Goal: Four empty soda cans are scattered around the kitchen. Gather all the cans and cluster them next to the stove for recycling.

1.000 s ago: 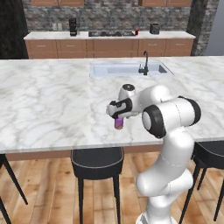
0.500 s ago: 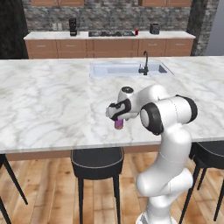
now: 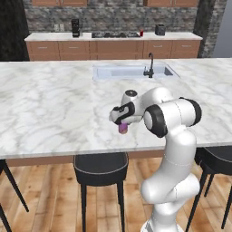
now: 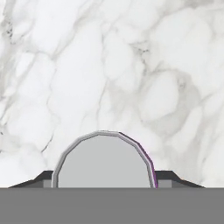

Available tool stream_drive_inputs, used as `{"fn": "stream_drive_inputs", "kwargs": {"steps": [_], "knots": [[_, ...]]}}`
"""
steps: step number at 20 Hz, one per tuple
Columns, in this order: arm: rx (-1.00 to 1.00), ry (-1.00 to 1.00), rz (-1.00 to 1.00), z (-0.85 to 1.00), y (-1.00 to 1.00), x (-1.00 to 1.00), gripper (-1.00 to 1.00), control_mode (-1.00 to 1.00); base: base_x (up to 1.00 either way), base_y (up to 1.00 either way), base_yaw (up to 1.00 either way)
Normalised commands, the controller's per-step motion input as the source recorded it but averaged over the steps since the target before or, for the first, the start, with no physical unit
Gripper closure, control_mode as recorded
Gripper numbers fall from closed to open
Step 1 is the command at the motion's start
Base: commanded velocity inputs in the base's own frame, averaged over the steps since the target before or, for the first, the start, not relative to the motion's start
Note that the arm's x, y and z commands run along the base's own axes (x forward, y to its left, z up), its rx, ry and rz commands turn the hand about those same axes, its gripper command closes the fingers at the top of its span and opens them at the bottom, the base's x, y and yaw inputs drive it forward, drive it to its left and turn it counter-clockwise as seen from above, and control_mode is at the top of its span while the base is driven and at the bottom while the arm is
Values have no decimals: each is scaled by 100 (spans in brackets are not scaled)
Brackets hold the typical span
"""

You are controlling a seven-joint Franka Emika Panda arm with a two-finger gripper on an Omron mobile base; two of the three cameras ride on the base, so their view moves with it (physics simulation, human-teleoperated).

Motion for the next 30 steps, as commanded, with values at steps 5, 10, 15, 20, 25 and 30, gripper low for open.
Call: {"fn": "stream_drive_inputs", "kwargs": {"steps": [5,10,15,20,25,30], "knots": [[-5,0,-1,24,-15,-37,100,-100,0,0,0],[-1,-1,0,81,-6,-43,100,-100,0,0,0],[0,0,0,98,0,-37,100,-100,0,0,0],[0,0,0,99,-3,-42,100,-100,0,0,0],[0,-6,0,48,-18,-39,100,-100,0,0,0],[0,-2,0,42,-30,-43,100,-100,0,0,0]]}}
